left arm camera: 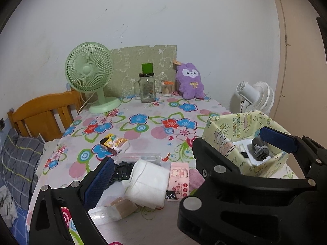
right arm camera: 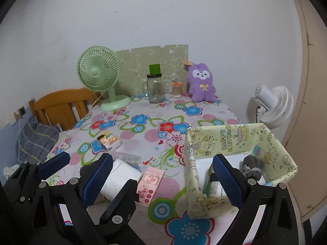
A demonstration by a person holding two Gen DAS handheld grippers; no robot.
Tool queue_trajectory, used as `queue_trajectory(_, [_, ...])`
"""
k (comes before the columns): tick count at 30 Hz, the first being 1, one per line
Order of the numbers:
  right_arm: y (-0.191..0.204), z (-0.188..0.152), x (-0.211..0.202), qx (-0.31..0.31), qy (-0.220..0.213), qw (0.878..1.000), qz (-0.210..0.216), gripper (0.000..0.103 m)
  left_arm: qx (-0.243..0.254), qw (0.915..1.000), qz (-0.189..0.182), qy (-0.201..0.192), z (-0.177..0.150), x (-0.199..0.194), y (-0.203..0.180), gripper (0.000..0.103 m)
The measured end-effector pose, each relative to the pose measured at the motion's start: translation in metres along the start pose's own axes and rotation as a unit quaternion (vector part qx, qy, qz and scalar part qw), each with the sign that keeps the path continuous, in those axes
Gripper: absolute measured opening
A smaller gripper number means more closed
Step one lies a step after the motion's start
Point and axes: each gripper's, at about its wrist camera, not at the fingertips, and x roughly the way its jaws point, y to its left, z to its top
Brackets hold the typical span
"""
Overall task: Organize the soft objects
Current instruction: 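Move both tools back toward the white cloth bundle on the table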
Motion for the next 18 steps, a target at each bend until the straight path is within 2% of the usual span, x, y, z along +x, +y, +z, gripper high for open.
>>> queue_trajectory(18, [0.028, -0.034, 0.032, -0.002, 0.043, 0.999, 0.007, 0.099, -0.010, 0.9990, 0.008, 0.042, -0.037, 0.018, 0.030, 0.101])
